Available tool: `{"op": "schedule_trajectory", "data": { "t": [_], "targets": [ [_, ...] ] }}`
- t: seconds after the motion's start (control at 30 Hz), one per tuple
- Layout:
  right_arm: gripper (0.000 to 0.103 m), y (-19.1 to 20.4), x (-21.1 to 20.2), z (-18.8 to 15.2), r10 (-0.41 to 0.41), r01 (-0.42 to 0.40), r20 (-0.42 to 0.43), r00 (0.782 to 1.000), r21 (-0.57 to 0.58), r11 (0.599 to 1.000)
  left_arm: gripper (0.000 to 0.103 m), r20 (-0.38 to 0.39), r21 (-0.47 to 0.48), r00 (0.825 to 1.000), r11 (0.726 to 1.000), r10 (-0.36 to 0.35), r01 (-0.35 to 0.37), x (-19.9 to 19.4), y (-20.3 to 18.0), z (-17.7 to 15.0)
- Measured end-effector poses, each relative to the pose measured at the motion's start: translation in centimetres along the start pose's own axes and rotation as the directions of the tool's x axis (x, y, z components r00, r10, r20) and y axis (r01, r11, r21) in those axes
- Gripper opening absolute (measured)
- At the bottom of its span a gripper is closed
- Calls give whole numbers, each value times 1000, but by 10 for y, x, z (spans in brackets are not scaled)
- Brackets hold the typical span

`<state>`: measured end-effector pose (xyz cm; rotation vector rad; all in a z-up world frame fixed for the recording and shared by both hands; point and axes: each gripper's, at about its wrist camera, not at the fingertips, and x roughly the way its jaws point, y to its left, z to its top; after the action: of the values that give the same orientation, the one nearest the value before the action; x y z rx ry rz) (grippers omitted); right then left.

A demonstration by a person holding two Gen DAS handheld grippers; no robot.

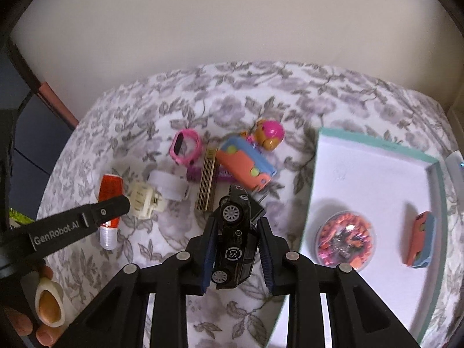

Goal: Organize rigid objects
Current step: 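Lift the glue bottle and toy car and carry them over the white tray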

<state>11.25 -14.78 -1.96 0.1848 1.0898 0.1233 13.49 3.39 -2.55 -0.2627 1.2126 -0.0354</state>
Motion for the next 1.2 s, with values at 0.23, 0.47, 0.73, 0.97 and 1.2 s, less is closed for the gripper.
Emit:
{"op": "schedule_trajectory", "data": {
  "t": [0.23, 0.47, 0.73, 0.97, 1.2],
  "targets": [
    [29, -19, -17, 4, -30, 29, 28, 999, 23, 999, 30, 5, 67, 999, 997, -44, 44, -6, -32, -7],
    [29, -51, -29, 2, -59, 56, 37, 998, 84, 995, 30, -2, 165, 997, 983, -80, 79, -10, -78, -22],
    [29, -106, -41, -5, -154, 149, 15, 988, 178, 973, 30, -58, 278, 991, 951, -124, 136, -5, -126, -45],
    [29, -137, -51, -13, -229, 227, -14, 973, 193, 955, 25, -120, 356, 986, 922, -119, 155, 9, -159, -70],
    [30, -141, -38, -22, -248, 257, -79, 966, 147, 955, 22, -153, 431, 985, 892, -73, 134, 26, -183, -92]
  ]
}}
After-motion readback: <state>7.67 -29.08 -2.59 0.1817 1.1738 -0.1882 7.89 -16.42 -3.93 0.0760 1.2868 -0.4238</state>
